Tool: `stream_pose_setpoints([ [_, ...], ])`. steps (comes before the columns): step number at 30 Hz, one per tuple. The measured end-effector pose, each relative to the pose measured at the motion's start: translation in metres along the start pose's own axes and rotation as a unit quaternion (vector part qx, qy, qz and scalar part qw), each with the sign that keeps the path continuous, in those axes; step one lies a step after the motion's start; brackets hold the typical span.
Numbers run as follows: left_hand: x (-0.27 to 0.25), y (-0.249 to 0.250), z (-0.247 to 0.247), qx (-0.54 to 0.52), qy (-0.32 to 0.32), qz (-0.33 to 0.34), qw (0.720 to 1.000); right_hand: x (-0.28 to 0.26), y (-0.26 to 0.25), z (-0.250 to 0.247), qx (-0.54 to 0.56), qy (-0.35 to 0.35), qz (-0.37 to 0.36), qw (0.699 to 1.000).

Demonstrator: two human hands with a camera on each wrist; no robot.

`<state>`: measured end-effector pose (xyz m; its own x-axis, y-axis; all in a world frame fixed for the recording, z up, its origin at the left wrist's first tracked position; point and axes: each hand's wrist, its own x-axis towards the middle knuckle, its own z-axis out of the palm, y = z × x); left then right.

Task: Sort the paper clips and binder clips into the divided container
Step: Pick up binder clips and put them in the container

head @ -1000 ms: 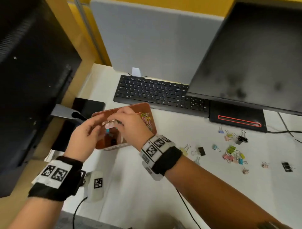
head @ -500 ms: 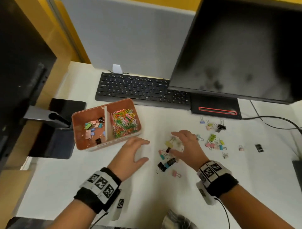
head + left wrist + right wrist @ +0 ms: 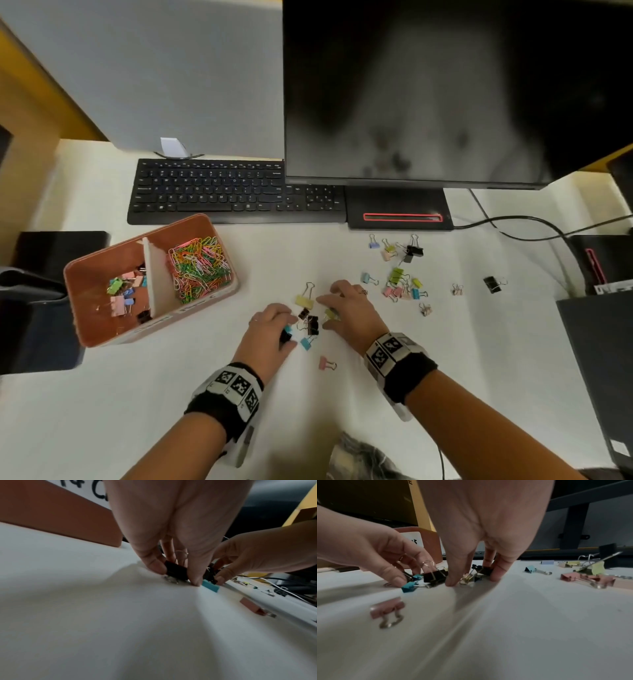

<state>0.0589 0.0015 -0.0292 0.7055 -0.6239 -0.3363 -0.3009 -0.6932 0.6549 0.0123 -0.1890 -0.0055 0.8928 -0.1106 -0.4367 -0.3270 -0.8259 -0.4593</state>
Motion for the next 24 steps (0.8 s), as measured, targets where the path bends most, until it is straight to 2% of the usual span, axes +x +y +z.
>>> stream_pose_setpoints([
  [7, 0.002, 0.0, -0.007, -0.054, 0.049, -0.063, 0.995, 0.009, 0.001, -0.002, 0.038, -0.041, -0.004, 0.998],
  [13, 0.006, -0.001, -0.01, -0.056, 0.047, -0.086, 0.994, 0.009, -0.001, 0.0, 0.028, -0.044, -0.032, 0.998],
  [18, 0.002, -0.008, -0.017, -0.048, 0.07, -0.082, 0.993, 0.007, 0.001, 0.005, 0.053, -0.029, -0.027, 0.998],
  [21, -0.003, -0.011, -0.024, -0.059, 0.073, -0.083, 0.992, 0.002, -0.005, -0.005, 0.063, 0.0, -0.046, 0.997],
  [24, -0.018, -0.007, -0.039, -0.093, 0.098, -0.112, 0.985, -0.002, -0.025, -0.024, 0.078, 0.034, -0.079, 0.993],
])
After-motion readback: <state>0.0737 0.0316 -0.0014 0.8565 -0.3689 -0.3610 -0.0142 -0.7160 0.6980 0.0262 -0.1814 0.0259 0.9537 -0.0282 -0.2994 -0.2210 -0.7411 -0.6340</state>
